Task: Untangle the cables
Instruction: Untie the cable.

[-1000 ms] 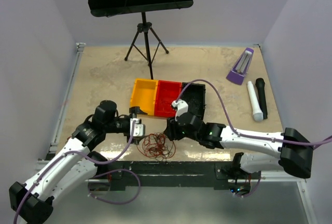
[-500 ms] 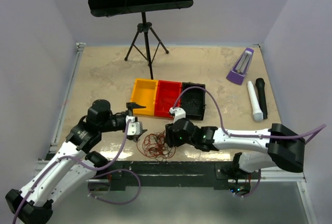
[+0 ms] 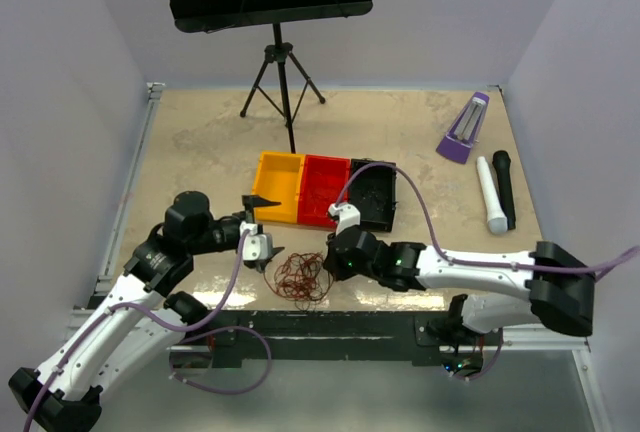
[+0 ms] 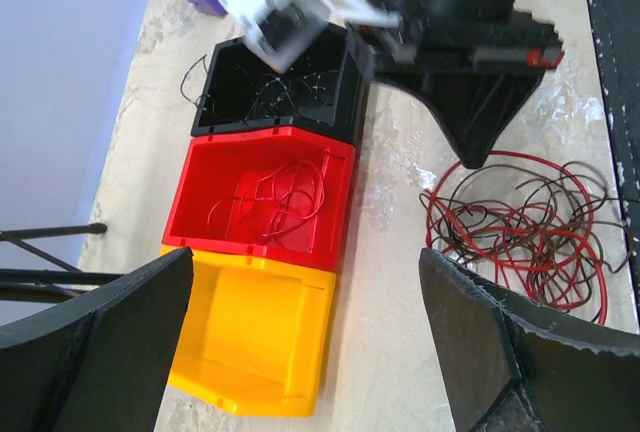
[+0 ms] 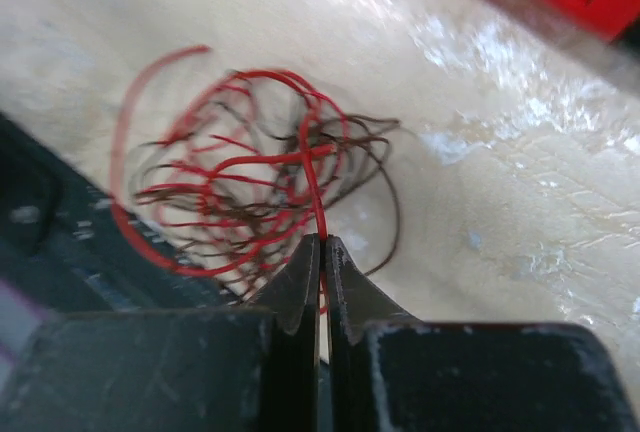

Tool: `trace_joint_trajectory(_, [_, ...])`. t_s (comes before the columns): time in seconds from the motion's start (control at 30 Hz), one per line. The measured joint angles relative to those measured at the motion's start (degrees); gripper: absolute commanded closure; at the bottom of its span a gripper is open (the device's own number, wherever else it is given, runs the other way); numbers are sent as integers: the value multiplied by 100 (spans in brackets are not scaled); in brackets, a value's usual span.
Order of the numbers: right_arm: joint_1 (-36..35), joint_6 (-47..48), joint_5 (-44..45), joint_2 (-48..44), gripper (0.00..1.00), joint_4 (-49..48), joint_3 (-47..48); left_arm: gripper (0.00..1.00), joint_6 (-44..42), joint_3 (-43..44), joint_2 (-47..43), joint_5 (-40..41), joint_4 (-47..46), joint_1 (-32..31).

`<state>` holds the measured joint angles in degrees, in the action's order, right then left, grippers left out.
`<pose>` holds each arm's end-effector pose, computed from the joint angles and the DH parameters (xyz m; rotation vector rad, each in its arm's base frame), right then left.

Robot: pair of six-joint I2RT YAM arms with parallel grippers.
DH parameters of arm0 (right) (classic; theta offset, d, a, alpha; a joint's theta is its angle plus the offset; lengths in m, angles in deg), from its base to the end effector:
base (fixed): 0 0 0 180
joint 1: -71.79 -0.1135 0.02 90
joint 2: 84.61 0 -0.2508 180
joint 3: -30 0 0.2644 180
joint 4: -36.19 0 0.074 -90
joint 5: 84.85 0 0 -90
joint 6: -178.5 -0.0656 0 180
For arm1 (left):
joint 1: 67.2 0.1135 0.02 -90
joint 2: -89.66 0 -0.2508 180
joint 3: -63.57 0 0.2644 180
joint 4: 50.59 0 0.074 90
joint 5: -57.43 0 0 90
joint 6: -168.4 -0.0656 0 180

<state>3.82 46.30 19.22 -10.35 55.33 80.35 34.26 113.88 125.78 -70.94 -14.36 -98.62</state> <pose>0.1252 0.2668 0.1538 -0.4089 2.3629 0.6836 0.1409 -0.1338 0.2791 1.4763 1.1964 -0.5016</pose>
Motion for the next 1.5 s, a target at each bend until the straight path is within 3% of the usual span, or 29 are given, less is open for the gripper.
trace_joint_trajectory(0.17, [-42, 332, -160, -1207, 100, 356, 577, 0, 310, 57, 79, -219, -238, -2])
trace_joint_trajectory(0.3, [-55, 623, -501, -1665, 100, 289, 1104, 0, 693, 219, 219, -575, -479, -11])
trace_joint_trajectory(0.5, [-61, 999, -946, -1460, 100, 291, 1388, 1, 1311, 289, 267, -881, -1038, -11])
trace_joint_trajectory(0.67, [-66, 1204, -1119, -1191, 100, 365, 1532, 16, 1617, 302, 350, -1156, -1346, -11])
trace_joint_trajectory(0.83, [-66, 1346, -1123, -1075, 100, 328, 1784, 14, 1746, 302, 437, -1565, -1364, -11])
trace_joint_trajectory(1.03, [-66, 1523, -1123, -992, 100, 278, 2061, 33, 1740, 302, 435, -1661, -1316, -11])
trace_joint_trajectory(1.2, [-63, 1589, -1084, -1005, 100, 278, 2090, 67, 1582, 282, 417, -1631, -1220, -11])
trace_joint_trajectory(1.4, [-72, 1589, -1067, -1316, 100, 315, 2020, 67, 1235, 227, 400, -1565, -1003, -22])
trace_joint_trajectory(1.5, [-72, 1587, -1080, -1449, 100, 299, 2015, 87, 1069, 227, 398, -1530, -866, -22])
